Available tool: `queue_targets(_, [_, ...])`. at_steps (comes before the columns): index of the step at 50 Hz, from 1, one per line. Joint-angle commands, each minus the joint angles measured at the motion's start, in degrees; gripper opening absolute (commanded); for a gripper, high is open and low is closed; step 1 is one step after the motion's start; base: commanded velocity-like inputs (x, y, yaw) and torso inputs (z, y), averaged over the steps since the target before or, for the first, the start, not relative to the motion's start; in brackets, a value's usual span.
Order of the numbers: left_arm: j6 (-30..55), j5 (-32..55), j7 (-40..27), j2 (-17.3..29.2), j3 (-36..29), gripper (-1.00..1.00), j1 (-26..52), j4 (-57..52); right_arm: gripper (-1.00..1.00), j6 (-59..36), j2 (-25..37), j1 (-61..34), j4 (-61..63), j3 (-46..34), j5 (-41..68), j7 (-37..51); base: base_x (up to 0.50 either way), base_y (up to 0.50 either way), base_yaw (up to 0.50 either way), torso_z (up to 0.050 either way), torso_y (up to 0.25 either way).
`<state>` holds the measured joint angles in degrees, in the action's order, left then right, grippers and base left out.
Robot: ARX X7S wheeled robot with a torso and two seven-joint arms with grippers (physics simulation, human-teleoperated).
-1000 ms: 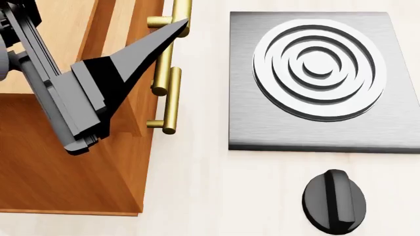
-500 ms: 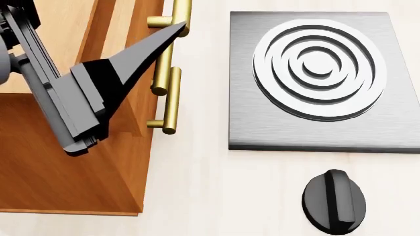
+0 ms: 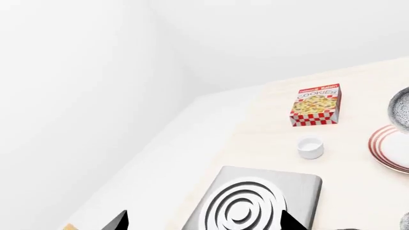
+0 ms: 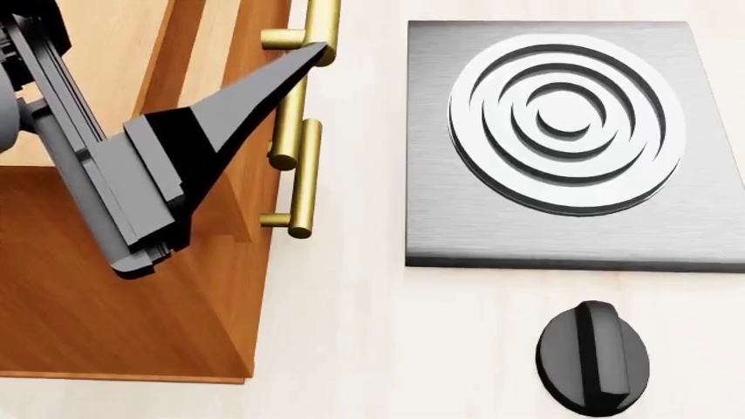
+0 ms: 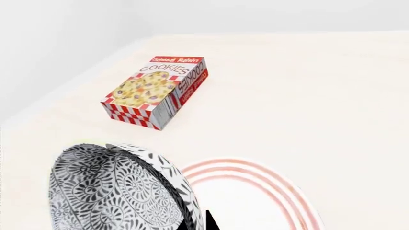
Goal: Pick the akita bowl on the wooden cabinet and place it on the plate.
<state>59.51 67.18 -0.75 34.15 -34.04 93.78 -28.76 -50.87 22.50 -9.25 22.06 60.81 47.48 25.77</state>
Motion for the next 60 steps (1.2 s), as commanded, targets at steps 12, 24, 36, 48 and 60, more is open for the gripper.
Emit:
queue_targets(12, [-0.22, 0.46, -0.43, 0.57, 0.04, 1.00, -0.36, -0.29, -1.00, 1.34, 0.04, -0.40, -2.91, -0.99, -1.25, -0.83, 0.00, 0.00, 0.00, 0.000, 0.000])
queue_targets(24, [-0.60, 0.04, -0.15, 0.73, -0.34, 1.00, -0.68, -0.09, -1.00, 2.07, -0.06, -0.80, -4.16, -1.73, -1.91, -0.95, 0.00, 0.00, 0.00, 0.000, 0.001])
queue_targets(36, [-0.95, 0.27, -0.31, 0.88, -0.24, 1.00, -1.01, -0.18, -1.00, 2.86, -0.14, -2.08, -5.61, -4.10, -3.11, -0.80, 0.00, 0.00, 0.00, 0.000, 0.000])
queue_targets(48, [-1.14, 0.56, -0.50, 1.10, -0.17, 1.00, -1.19, -0.34, -1.00, 3.18, -0.09, -2.30, -7.18, -3.97, -3.42, -0.64, 0.00, 0.00, 0.00, 0.000, 0.000])
queue_targets(60, [-1.44, 0.16, -0.48, 1.25, -0.55, 1.00, -1.59, -0.36, -1.00, 4.23, -0.55, -2.28, -8.95, -4.30, -4.30, -0.77, 0.00, 0.00, 0.00, 0.001, 0.001])
